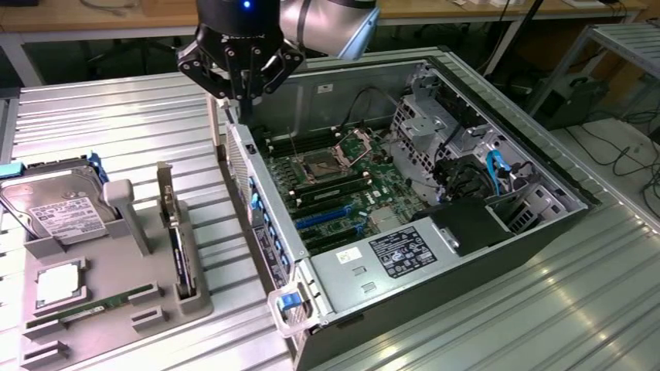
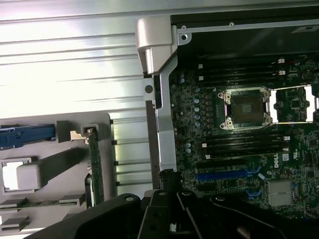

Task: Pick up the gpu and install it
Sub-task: 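Reach for the gpu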

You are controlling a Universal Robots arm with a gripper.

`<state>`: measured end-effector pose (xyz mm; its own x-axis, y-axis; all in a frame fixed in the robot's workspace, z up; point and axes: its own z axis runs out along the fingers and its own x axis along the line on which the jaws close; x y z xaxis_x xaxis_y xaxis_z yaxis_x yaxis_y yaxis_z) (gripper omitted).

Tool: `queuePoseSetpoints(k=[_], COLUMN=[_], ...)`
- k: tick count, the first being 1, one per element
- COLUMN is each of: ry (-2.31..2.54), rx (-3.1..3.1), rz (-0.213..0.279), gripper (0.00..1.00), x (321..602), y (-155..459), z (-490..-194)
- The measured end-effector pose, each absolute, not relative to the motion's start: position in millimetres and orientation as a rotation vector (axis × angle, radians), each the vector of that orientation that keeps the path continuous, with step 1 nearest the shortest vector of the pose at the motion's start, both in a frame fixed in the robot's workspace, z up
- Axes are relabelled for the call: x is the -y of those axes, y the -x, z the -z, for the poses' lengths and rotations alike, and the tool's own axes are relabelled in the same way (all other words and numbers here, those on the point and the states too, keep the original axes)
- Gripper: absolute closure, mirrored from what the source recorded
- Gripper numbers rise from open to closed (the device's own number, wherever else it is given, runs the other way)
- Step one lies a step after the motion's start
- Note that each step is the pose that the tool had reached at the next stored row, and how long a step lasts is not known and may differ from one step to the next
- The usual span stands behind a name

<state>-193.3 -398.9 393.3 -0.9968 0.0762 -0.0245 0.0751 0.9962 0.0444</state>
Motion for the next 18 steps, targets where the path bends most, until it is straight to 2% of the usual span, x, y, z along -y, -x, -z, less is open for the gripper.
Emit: queuePoseSetpoints(k=[18], ry=[-0.118], rx=[-3.112], rz=[-0.068], gripper=[0.89], x=[399], y=[206], z=[-393])
